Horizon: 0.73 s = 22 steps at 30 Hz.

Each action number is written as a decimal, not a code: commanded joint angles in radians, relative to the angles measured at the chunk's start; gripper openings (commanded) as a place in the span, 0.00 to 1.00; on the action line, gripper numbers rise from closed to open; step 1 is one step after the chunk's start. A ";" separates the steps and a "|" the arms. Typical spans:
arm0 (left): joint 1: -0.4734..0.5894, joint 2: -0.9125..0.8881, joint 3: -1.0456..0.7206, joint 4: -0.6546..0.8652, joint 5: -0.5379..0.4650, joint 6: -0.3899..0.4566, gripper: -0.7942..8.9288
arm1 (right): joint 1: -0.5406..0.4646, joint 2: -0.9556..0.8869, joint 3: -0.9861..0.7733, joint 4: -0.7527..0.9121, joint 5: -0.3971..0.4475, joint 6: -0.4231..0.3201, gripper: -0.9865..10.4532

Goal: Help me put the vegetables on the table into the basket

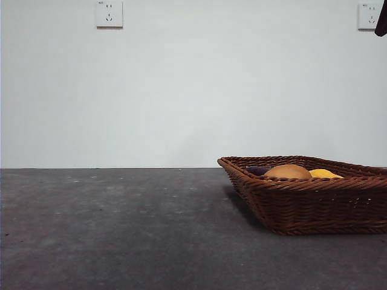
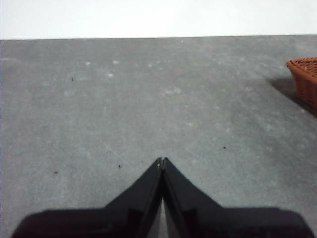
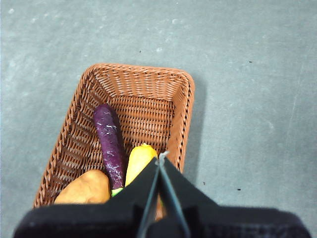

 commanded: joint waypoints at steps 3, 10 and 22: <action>0.003 0.029 -0.009 0.002 0.000 -0.010 0.08 | 0.000 0.003 -0.004 0.006 0.001 -0.007 0.09; 0.003 0.083 -0.009 0.002 0.000 -0.010 0.08 | 0.000 0.003 -0.004 0.006 0.009 -0.008 0.09; 0.003 0.204 -0.008 0.010 0.000 -0.010 0.08 | -0.038 -0.480 -0.281 0.320 0.089 -0.004 0.09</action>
